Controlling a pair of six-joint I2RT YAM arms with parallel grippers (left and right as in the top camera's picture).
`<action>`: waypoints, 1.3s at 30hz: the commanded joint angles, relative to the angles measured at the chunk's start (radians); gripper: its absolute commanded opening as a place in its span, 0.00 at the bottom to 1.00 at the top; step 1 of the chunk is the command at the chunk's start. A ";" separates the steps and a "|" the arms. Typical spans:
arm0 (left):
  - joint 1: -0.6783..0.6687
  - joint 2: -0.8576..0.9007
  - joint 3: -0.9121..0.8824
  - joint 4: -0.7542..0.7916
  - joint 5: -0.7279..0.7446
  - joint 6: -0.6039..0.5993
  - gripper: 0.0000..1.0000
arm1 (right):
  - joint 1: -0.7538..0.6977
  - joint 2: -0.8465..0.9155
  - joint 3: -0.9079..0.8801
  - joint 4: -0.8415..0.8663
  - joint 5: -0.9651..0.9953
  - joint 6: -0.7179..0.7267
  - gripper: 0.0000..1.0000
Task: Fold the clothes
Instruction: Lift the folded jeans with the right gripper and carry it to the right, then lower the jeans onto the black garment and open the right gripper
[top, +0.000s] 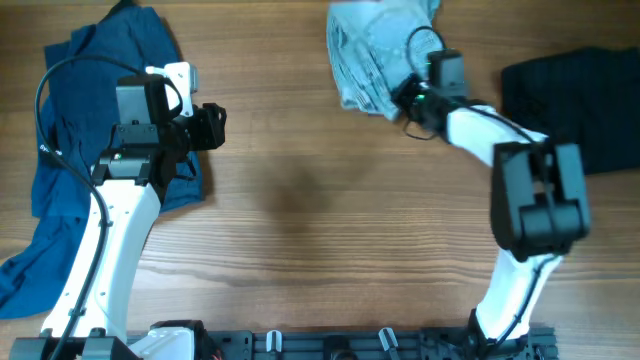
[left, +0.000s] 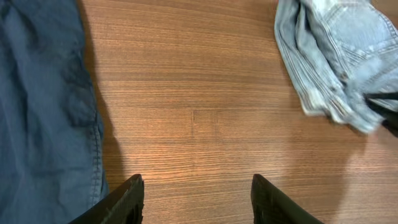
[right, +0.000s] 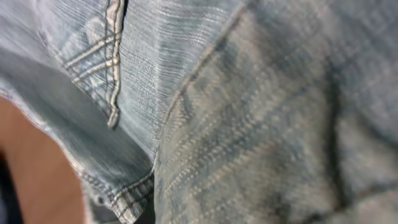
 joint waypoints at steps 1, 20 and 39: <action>0.005 0.005 0.000 0.004 0.003 -0.010 0.55 | -0.079 -0.193 -0.011 -0.095 -0.223 -0.200 0.04; 0.005 0.005 0.000 0.003 0.003 -0.010 0.55 | -0.325 -0.593 0.092 -0.229 -0.354 -0.498 0.04; 0.005 0.005 0.000 0.003 0.003 -0.010 0.56 | -0.716 -0.574 0.269 -0.369 -0.467 -0.977 0.04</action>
